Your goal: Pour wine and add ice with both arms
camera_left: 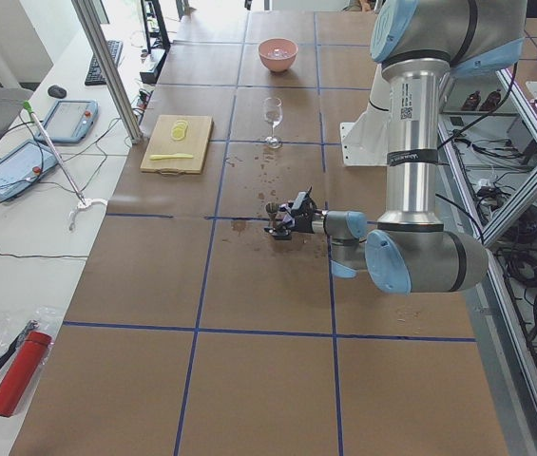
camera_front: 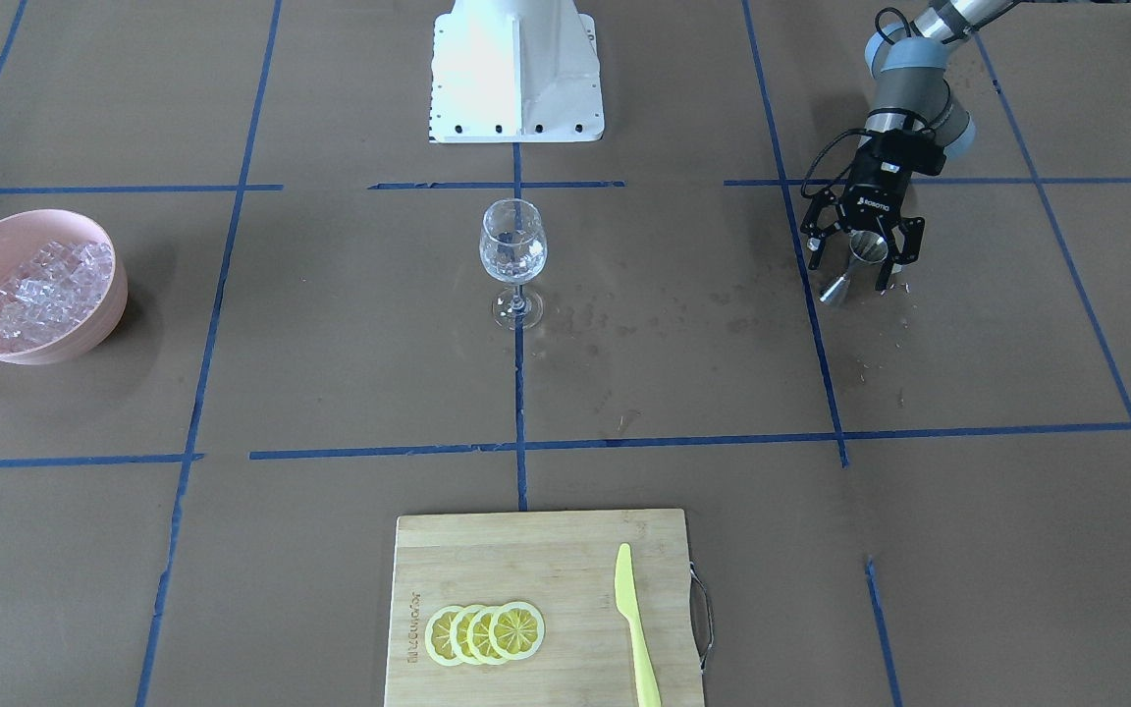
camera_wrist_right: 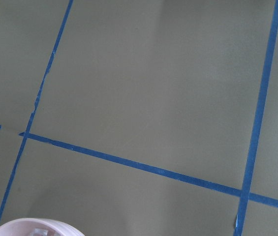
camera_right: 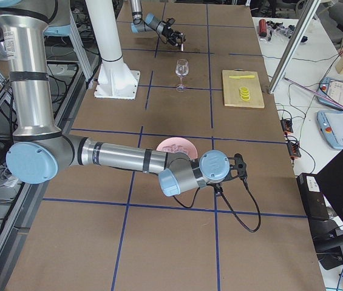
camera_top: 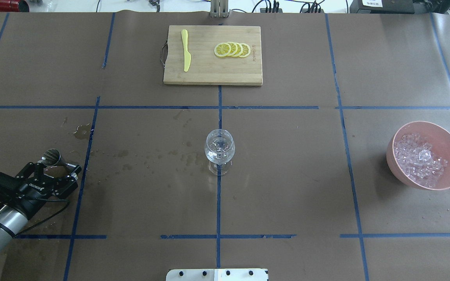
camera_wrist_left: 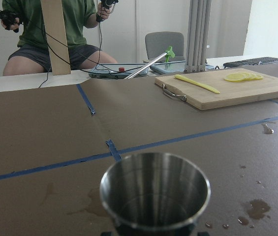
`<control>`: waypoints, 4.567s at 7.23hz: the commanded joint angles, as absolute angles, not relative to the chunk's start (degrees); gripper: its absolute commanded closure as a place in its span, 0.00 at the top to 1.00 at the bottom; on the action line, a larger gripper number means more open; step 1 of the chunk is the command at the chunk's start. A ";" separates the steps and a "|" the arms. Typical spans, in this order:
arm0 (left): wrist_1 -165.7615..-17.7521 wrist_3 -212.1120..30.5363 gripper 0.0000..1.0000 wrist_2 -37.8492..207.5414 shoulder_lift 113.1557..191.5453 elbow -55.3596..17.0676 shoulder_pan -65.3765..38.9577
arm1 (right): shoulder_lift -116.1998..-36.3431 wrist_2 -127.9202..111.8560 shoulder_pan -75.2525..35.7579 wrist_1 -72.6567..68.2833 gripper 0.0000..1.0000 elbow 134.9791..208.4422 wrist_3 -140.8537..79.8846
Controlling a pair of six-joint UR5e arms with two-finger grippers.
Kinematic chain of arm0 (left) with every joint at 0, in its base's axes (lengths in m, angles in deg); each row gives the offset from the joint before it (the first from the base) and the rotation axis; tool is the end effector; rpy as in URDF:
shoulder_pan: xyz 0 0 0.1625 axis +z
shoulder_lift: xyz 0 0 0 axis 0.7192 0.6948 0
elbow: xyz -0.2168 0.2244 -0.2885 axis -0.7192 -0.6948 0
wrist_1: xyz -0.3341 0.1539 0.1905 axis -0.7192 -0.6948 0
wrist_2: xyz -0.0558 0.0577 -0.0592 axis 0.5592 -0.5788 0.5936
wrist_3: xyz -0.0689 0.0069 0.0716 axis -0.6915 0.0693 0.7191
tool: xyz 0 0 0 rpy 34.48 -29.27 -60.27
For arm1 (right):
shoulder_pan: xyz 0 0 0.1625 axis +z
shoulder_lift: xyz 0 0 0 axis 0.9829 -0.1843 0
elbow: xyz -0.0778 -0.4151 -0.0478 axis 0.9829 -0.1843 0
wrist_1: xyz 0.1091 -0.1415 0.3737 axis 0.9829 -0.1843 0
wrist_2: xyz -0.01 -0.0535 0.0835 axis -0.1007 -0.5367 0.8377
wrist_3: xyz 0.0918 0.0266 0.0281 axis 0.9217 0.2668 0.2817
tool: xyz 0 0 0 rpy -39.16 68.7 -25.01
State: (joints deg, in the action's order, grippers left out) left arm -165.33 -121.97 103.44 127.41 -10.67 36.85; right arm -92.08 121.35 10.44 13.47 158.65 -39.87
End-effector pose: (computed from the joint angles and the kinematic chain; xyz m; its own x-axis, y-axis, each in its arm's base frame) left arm 0.3736 -0.2723 0.5766 0.6328 0.3524 -0.6894 0.5790 0.3758 0.7236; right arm 0.0434 -0.5326 0.6290 0.4590 -0.2331 0.8573 -0.0543 0.9558 0.2889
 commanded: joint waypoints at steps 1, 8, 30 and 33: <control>-165.23 -121.68 1.00 103.74 127.22 -11.05 36.76 | -92.07 121.35 10.45 13.48 1.00 158.61 -39.87; -161.19 -118.86 1.00 123.40 110.73 -24.48 36.23 | -92.25 121.44 10.45 13.48 1.00 158.43 -40.30; -122.69 -119.03 1.00 192.25 115.97 -34.87 -26.08 | -109.03 102.72 -16.35 13.30 1.00 184.98 5.83; -122.69 -119.12 1.00 192.25 115.97 -35.05 -26.08 | -108.42 102.36 -19.52 13.21 1.00 184.54 8.82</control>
